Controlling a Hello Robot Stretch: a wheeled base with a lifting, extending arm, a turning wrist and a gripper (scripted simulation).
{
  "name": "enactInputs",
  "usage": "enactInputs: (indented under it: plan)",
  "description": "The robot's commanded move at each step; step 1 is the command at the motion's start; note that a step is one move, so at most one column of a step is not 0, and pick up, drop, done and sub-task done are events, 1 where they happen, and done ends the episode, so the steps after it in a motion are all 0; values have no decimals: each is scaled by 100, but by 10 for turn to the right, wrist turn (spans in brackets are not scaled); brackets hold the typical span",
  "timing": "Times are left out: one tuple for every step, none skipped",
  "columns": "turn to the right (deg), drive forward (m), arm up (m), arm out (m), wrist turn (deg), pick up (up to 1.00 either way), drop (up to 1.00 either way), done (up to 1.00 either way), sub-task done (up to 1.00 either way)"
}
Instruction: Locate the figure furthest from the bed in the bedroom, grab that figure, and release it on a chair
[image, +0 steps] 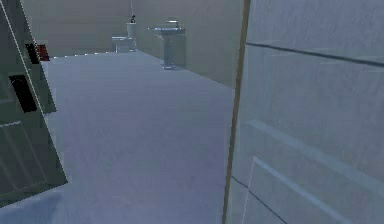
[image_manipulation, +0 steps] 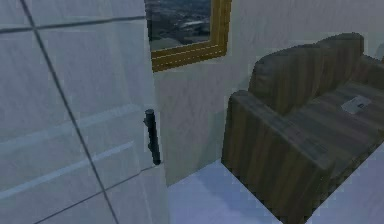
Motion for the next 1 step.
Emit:
enactInputs:
  plan:
    - [0, 5, 0, 0, 0, 0, 0, 0, 0]
